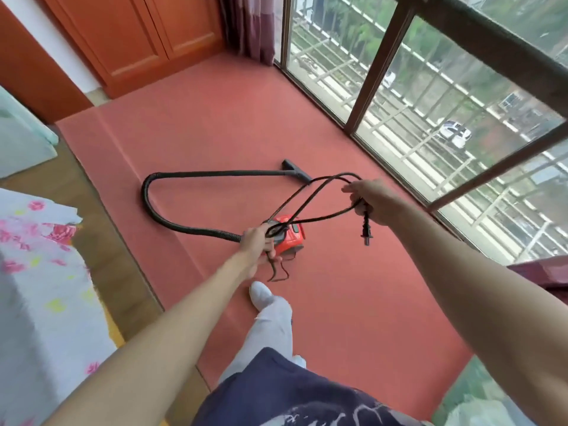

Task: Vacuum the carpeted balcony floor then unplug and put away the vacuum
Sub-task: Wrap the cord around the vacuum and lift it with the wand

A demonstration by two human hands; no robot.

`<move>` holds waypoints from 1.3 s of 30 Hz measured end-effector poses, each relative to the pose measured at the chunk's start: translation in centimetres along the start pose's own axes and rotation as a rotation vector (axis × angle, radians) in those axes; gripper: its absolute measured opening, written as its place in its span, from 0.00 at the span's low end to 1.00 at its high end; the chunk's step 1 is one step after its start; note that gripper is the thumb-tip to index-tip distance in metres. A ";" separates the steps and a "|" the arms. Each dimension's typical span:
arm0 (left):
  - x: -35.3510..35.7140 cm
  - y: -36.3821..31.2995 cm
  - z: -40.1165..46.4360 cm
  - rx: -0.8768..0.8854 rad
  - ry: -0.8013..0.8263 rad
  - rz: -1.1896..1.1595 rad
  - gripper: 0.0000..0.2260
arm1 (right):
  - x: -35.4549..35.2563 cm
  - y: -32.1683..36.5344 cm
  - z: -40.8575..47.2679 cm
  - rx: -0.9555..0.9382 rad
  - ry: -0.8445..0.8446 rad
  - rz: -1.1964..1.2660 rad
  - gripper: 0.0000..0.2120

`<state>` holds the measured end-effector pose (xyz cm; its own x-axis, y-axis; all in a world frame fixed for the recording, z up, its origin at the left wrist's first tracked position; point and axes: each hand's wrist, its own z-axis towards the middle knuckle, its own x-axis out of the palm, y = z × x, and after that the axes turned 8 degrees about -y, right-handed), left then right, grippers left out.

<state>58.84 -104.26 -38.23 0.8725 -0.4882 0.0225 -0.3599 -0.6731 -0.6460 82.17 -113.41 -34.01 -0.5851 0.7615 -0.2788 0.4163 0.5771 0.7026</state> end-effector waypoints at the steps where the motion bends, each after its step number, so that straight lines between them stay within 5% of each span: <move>1: -0.1 -1.2 1.3 -0.037 -0.008 -0.060 0.23 | 0.6 -0.1 1.7 -0.031 -0.035 -0.068 0.09; 7: 1.1 -8.5 8.1 -0.224 -0.117 -0.560 0.15 | 5.9 -3.3 9.1 0.045 -0.012 -0.329 0.08; 12: 3.0 -10.5 10.5 -0.311 -0.073 -0.928 0.22 | 11.3 -7.8 13.4 0.221 0.114 -0.517 0.09; 19: 0.6 -6.2 17.2 -0.467 -0.072 -1.384 0.15 | 17.0 -8.7 18.4 0.567 0.162 -0.174 0.08; 22: -0.2 -3.5 19.1 -0.466 -0.250 -1.299 0.14 | 19.1 -11.2 22.4 0.541 0.177 -0.256 0.10; 26: -0.2 3.0 21.1 -0.447 -0.574 -0.917 0.10 | 20.3 -11.7 26.5 0.262 0.189 -0.477 0.06; 29: 2.1 7.7 23.2 -0.536 -0.704 -0.907 0.09 | 20.6 -11.2 29.6 0.274 0.292 -0.412 0.09; 34: 7.5 12.6 29.4 -0.570 -0.663 -1.087 0.07 | 21.2 -13.2 35.0 0.544 0.423 -0.176 0.06; 39: 9.3 17.4 36.0 -0.532 -0.502 -1.302 0.08 | 22.2 -18.5 40.0 0.656 0.639 -0.366 0.12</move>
<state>72.62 -100.53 -76.77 0.6480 0.7614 0.0203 0.7616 -0.6474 -0.0307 89.34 -95.37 -79.42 -0.9405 0.3117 0.1353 0.3247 0.9418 0.0870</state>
